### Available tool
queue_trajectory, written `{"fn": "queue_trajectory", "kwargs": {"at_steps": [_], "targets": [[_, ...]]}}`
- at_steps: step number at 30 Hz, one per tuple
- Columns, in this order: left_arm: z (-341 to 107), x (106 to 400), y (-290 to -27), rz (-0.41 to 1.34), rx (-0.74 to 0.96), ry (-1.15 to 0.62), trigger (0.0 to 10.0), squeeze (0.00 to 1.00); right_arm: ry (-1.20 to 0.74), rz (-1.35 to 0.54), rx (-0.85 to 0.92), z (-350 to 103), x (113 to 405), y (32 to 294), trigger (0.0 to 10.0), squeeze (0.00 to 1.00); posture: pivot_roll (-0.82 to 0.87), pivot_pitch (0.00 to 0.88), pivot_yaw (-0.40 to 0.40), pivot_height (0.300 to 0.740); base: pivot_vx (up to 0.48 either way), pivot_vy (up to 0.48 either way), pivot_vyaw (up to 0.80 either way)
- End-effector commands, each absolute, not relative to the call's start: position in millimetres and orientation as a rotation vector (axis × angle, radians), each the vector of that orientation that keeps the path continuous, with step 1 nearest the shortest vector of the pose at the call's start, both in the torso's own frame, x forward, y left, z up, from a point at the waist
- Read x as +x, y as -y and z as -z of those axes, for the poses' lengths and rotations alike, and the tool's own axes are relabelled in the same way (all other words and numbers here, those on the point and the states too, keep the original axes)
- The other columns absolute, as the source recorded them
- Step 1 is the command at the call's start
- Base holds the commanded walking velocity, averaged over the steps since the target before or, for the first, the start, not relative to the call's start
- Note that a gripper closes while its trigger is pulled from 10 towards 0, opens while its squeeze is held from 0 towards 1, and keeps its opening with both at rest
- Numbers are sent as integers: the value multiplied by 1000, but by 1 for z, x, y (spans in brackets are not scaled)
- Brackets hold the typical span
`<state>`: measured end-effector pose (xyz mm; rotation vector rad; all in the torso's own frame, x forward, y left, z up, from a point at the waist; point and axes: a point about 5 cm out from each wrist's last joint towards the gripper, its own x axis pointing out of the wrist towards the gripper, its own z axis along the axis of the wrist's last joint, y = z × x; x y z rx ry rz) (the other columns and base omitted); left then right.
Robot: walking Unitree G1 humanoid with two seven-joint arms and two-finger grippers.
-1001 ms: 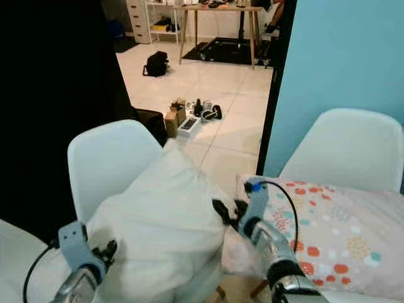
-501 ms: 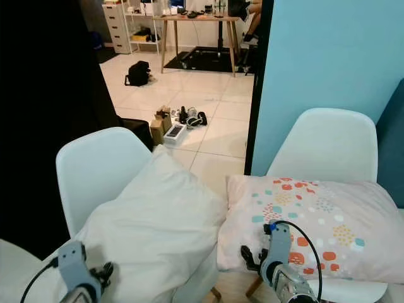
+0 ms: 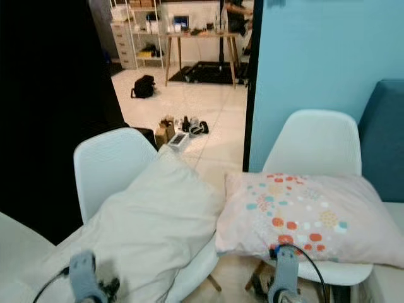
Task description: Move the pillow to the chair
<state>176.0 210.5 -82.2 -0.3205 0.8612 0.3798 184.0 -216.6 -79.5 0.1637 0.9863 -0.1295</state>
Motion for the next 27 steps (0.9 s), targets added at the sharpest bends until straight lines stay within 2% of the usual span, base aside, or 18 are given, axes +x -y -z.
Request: {"fn": "queue_trajectory", "kwargs": {"at_steps": [1, 10, 20, 27], "targets": [[87, 166, -211, -399, -330, -909, 10000, 0, -977, 108, 154, 77, 191, 209, 10000, 0, 133, 0, 7, 740, -386, 0, 0], [92, 149, -224, -442, -322, -943, 10000, 0, -984, 95, 130, 79, 189, 208, 10000, 0, 136, 0, 5, 740, -382, 0, 0], [93, 146, -225, -450, -322, -958, 10000, 0, -986, 91, 112, 78, 191, 209, 10000, 0, 133, 0, 4, 740, -384, 0, 0], [93, 149, -220, -437, -329, -954, 10000, 0, -964, 85, 115, 74, 200, 206, 10000, 0, 131, 0, 4, 740, -385, 0, -728]]}}
